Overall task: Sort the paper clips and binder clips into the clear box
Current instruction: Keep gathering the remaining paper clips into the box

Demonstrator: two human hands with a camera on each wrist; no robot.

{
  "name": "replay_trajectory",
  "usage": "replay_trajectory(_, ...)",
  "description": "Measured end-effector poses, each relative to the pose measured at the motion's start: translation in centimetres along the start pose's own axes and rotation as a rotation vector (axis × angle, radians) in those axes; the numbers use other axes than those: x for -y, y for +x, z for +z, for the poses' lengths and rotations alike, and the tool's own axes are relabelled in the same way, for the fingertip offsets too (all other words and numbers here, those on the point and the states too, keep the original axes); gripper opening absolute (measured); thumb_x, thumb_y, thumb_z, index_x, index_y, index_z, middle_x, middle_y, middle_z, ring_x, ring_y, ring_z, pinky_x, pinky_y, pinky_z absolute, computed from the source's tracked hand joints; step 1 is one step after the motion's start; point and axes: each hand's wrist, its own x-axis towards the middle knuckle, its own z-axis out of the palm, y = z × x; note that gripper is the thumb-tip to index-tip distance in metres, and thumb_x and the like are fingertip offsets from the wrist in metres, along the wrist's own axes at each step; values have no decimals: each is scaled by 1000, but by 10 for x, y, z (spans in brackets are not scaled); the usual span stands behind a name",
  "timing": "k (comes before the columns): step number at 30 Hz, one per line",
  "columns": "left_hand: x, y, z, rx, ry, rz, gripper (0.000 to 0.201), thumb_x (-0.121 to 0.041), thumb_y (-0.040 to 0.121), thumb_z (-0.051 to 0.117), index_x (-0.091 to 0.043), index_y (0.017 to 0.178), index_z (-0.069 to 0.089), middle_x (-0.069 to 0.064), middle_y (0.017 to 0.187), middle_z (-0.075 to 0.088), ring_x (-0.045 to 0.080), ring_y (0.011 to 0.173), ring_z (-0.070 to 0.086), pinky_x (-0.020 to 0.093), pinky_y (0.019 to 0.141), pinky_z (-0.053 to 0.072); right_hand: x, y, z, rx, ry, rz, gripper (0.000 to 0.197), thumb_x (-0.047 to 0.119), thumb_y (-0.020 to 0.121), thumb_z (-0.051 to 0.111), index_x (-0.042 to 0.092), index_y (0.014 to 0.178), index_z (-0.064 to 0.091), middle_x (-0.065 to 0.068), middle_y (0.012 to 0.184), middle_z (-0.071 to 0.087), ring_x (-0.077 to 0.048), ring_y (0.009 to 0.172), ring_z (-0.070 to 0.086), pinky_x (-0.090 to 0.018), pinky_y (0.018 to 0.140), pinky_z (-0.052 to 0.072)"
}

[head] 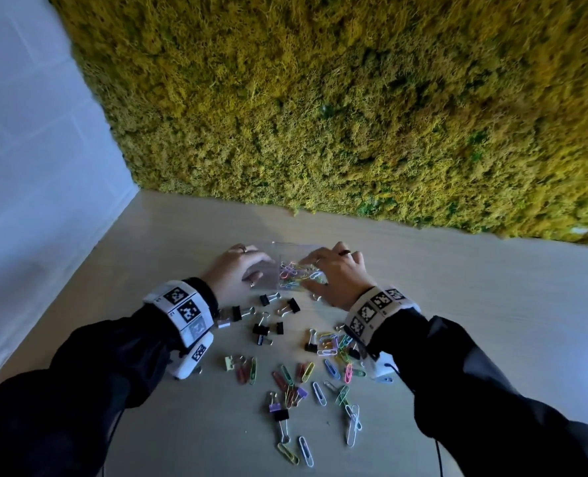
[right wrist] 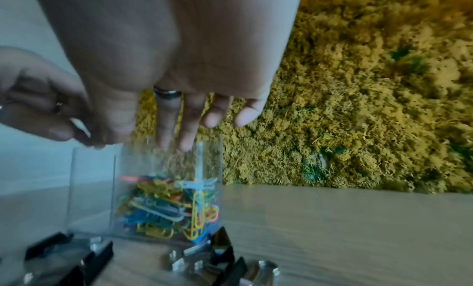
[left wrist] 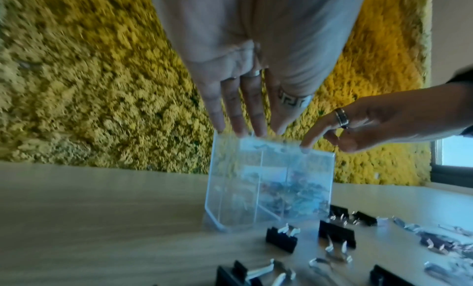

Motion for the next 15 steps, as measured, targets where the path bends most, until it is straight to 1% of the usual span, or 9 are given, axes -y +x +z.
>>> replay_trajectory(2, -1, -15, -5, -53, -28, 16, 24, 4, 79, 61, -6, 100, 65, 9, 93, 65, 21, 86, 59, 30, 77, 48, -5, -16, -3, -114, 110, 20, 33, 43, 87, 50, 29, 116, 57, 11, 124, 53, -20, 116, 37, -40, 96, 29)
replay_trajectory(4, -3, -41, -5, -57, -74, 13, 22, 7, 75, 64, -8, 91, 67, 5, 88, 65, 18, 82, 59, 23, 73, 45, -9, -36, 0, -207, 208, -23, 24, 35, 88, 50, 22, 103, 64, 5, 115, 61, -20, 105, 49, -41, 94, 40)
replay_trajectory(5, -4, -56, -2, -41, -93, 2, 24, 8, 73, 64, -11, 88, 67, 2, 85, 64, 17, 78, 60, 23, 70, 46, -11, -47, 6, -187, 261, -56, 26, 32, 88, 45, 18, 97, 65, 2, 109, 64, -19, 97, 56, -38, 90, 46)
replay_trajectory(7, -8, -84, 8, 94, -66, -19, 26, 1, 74, 68, -17, 92, 65, -1, 89, 64, 16, 81, 61, 29, 73, 50, -6, -71, 24, 2, 364, -109, 35, 28, 83, 36, 15, 98, 64, -2, 105, 64, -14, 90, 60, -24, 84, 49)
replay_trajectory(10, -22, -107, 24, 418, 46, -32, 36, -17, 81, 64, -25, 115, 56, -8, 119, 53, 10, 105, 53, 25, 93, 43, 11, -98, 52, 260, 373, -243, 36, 22, 78, 46, 12, 109, 61, -5, 116, 57, -8, 106, 47, -16, 93, 35)
replay_trajectory(11, -28, -110, 26, 449, 82, -24, 39, -19, 82, 62, -25, 119, 54, -10, 122, 51, 8, 109, 50, 20, 93, 39, 14, -102, 61, 293, 338, -279, 38, 22, 75, 48, 10, 109, 61, -7, 118, 56, -8, 107, 44, -17, 94, 34)
replay_trajectory(13, -35, -109, 29, 363, 137, 56, 39, -17, 77, 67, -26, 114, 58, -11, 117, 57, 7, 105, 53, 13, 83, 36, 23, -106, 68, 334, 251, -259, 32, 19, 74, 55, 9, 103, 62, -8, 116, 55, -17, 101, 52, -31, 89, 45)
replay_trajectory(14, -35, -109, 32, 343, 155, 67, 37, -14, 75, 67, -25, 111, 61, -9, 113, 60, 8, 102, 56, 13, 81, 37, 26, -108, 71, 297, 189, -244, 24, 17, 73, 58, 10, 96, 64, -6, 110, 57, -19, 92, 59, -32, 79, 51)
replay_trajectory(15, -34, -110, 35, 373, 130, 32, 35, -8, 79, 62, -22, 111, 62, -5, 112, 61, 12, 102, 57, 17, 84, 39, 27, -109, 72, 214, 168, -231, 15, 16, 69, 60, 14, 83, 65, -3, 97, 61, -16, 78, 63, -27, 65, 54)
